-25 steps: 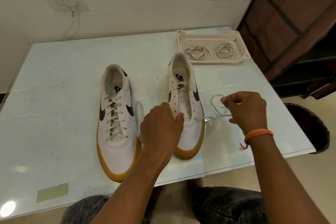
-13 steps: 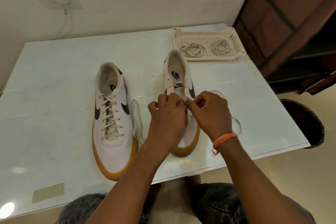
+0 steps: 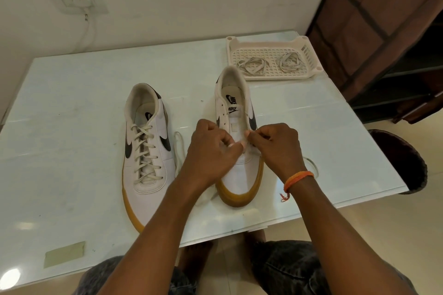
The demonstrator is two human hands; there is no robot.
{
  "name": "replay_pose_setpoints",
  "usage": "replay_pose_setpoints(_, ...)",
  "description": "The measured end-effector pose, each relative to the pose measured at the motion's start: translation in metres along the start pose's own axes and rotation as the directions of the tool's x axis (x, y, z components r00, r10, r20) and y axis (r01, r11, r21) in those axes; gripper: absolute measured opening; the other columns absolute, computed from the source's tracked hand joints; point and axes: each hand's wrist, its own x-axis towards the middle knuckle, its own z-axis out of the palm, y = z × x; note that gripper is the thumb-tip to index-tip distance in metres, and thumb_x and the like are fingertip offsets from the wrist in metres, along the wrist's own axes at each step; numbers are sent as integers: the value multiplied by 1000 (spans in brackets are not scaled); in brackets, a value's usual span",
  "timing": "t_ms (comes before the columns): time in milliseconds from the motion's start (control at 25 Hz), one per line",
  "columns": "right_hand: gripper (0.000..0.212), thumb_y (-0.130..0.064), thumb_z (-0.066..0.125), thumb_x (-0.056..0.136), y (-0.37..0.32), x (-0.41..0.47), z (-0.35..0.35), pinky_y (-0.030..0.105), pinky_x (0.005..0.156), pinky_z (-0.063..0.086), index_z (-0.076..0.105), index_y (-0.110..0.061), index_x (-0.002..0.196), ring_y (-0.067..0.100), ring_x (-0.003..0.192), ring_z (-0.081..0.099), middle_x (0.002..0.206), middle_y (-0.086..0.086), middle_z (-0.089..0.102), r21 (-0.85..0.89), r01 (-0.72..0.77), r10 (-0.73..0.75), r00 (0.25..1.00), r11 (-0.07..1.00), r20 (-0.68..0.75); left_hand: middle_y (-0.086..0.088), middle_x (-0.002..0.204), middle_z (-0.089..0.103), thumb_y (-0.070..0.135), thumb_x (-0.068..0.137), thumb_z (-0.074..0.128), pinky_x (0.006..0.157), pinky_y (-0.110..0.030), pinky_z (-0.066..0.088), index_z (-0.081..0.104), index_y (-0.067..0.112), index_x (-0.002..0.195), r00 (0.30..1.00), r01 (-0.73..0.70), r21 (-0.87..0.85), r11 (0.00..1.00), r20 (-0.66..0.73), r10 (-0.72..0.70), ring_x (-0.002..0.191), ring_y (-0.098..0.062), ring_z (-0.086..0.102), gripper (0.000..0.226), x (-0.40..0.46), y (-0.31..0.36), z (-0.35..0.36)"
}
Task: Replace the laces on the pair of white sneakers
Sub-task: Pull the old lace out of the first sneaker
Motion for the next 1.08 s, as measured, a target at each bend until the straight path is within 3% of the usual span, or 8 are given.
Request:
replay_pose_setpoints(120, 28, -39, 69, 86, 0, 0, -4, 20, 67, 48, 77, -13, 82, 11, 67, 63, 73, 2, 71, 25, 2, -3, 1000, 1000, 8, 6, 125, 42, 46, 84, 68, 89, -28, 20, 70, 32, 107, 980, -178, 360, 916, -23, 200, 117, -14, 34, 27, -5, 3, 5)
replay_pose_setpoints(240, 28, -39, 70, 86, 0, 0, -4, 20, 68, 47, 78, -12, 84, 10, 68, 64, 75, 1, 72, 34, -4, 3, 1000, 999, 9, 10, 127, 44, 34, 88, 67, 82, -26, 6, 75, 33, 97, 978, -164, 393, 905, -58, 202, 123, -14, 28, 12, -8, 1, 11)
replay_pose_setpoints(400, 30, -40, 69, 86, 3, 1, -5, 28, 70, 53, 77, -12, 79, 13, 67, 65, 71, 0, 71, 43, -8, 8, 1000, 999, 16, 10, 117, 41, 30, 90, 64, 91, -30, 25, 69, 31, 86, 991, 95, 65, 993, -104, -87, 114, -9, 36, 7, 1, 5, 12)
replay_pose_setpoints(480, 30, -40, 69, 86, 4, 1, -7, 34, 76, 56, 77, -11, 80, 15, 70, 66, 74, 2, 72, 69, -19, 17, 999, 997, 30, 4, 107, 55, 26, 89, 62, 90, -31, 39, 68, 25, 77, 961, 211, -384, 899, -84, -262, 101, -9, 52, 14, 9, 3, -2)
replay_pose_setpoints(560, 32, -43, 69, 86, 0, 1, -5, 37, 78, 56, 77, -13, 85, 15, 73, 66, 77, 1, 72, 50, -21, 20, 1000, 999, 15, -2, 91, 63, 20, 90, 58, 80, -28, 42, 69, 13, 77, 929, 268, -550, 791, -71, -363, 81, -9, 57, 19, 11, 1, -9)
replay_pose_setpoints(680, 42, -59, 63, 83, -8, -18, -5, 25, 59, 45, 65, -21, 68, 8, 59, 57, 63, -7, 61, -173, -1, -16, 995, 985, -95, 1, 114, 52, 28, 86, 56, 93, -41, 34, 67, 22, 94, 961, 121, 27, 992, -252, -110, 108, -14, 47, 15, 2, 1, -5)
replay_pose_setpoints(840, 65, -80, 48, 75, -4, -65, -6, 24, 48, 35, 47, -20, 50, 8, 42, 44, 45, -7, 44, -309, -147, 190, 975, 940, 115, 0, 140, 41, 26, 76, 61, 96, -45, 18, 70, 29, 102, 934, -228, 518, 824, -124, 336, 130, -25, 25, 27, -10, 11, 2)
replay_pose_setpoints(1080, 66, -81, 47, 76, 7, -62, 2, 40, 70, 60, 59, -16, 81, 19, 67, 66, 75, 3, 66, -257, -275, 353, 872, 926, 338, -2, 151, 32, 30, 73, 79, 101, -48, 9, 72, 26, 98, 978, -191, 644, 741, 61, 199, 142, -31, 14, 26, -14, 14, 7)
